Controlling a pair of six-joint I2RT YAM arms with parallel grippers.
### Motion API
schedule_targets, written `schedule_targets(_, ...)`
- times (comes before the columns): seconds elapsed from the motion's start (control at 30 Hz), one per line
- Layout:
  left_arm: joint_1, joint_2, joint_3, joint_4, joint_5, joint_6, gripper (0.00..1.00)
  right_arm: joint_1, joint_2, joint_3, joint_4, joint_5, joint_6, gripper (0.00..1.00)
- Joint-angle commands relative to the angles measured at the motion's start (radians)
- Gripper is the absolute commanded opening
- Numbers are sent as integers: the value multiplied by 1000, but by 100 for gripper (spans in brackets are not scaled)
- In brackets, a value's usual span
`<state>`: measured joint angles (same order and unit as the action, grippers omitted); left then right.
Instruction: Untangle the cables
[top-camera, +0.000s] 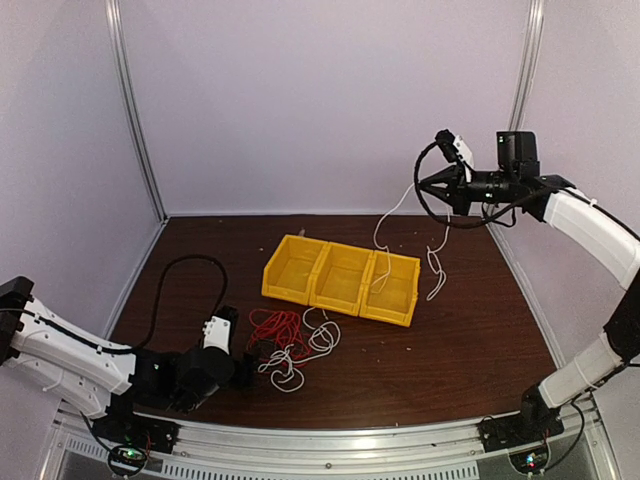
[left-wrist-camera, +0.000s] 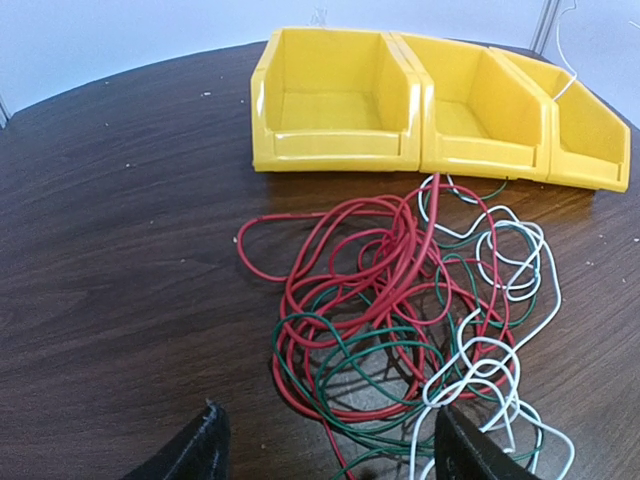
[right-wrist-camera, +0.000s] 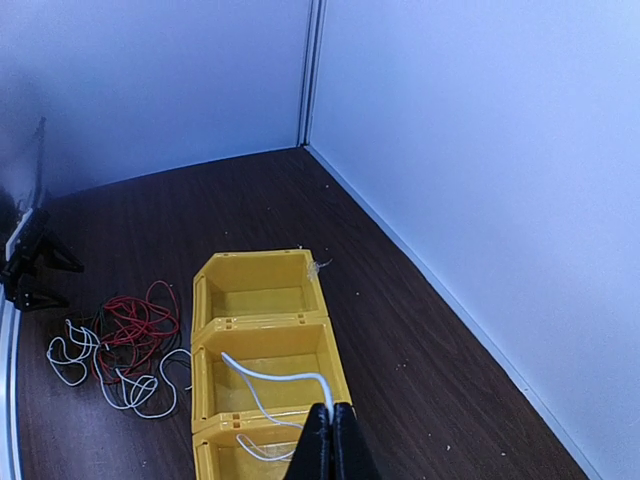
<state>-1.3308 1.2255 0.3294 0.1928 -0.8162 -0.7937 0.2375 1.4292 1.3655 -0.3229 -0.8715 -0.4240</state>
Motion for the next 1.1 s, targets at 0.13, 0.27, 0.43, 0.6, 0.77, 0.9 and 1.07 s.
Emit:
schedule_targets(0.13,-5,-27,-15,-35,-33,-28,71,57,67,47,48,-5,1,0)
schedule_targets(0.27,-5,-22,-15,-36,-38,-30,71,79,91,62,68,-21,23,0)
schedule_targets(0.43,-5,-13,-15,-35,-39,-30,71,86,116,84,71,-36,32,0)
schedule_targets(0.6,-5,1,-15,-26,-44,-30,71,90,118,96,92,-61,63,0)
schedule_targets(0.77,-5,29,-18,14,-47,-21,72,122,129,151,55,-66,62,0)
schedule_targets(0.9,-5,64,-10,38,-42,-18,72,140,144,168,40,-45,50,0)
schedule_targets(1.07,-5,82,-3,43,-28,-12,72,140,173,134,44,-25,40,0)
